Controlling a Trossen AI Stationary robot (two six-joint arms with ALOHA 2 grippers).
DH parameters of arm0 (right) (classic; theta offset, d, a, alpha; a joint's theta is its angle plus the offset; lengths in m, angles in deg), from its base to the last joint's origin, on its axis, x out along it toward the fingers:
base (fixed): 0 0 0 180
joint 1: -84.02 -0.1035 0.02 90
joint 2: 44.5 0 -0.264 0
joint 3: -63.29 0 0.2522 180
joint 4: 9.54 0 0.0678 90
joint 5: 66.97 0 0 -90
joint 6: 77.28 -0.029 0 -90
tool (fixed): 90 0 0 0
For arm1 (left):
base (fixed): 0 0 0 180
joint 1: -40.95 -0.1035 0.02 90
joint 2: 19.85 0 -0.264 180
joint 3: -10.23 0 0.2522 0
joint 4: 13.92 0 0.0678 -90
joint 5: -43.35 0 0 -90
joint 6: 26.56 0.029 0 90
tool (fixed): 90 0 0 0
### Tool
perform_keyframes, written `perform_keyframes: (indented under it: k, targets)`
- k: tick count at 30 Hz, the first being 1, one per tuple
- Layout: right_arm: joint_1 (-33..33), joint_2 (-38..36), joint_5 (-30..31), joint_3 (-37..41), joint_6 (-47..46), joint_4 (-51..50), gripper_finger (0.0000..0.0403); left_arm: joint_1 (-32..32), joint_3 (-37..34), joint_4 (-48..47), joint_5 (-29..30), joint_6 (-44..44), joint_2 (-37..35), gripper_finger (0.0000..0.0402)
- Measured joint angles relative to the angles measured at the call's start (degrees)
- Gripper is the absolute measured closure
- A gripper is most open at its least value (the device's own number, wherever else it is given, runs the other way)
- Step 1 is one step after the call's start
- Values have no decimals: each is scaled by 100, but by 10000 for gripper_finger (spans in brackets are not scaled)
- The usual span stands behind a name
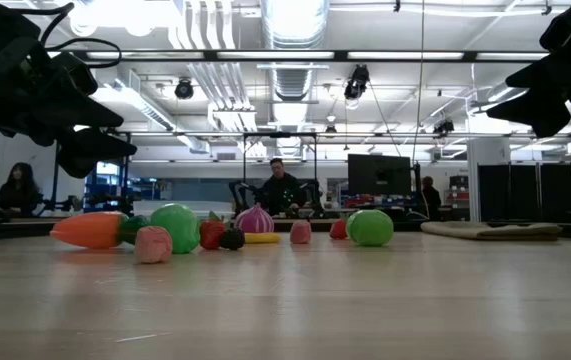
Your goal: Pick and placing Produce into tupperware
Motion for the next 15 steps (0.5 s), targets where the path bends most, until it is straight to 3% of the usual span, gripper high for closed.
perform_keyframes:
  k: [15]
  targets:
    - [15, 2, 131, 2, 3, 273, 101, -1, 0, 2, 1, 0, 0, 152]
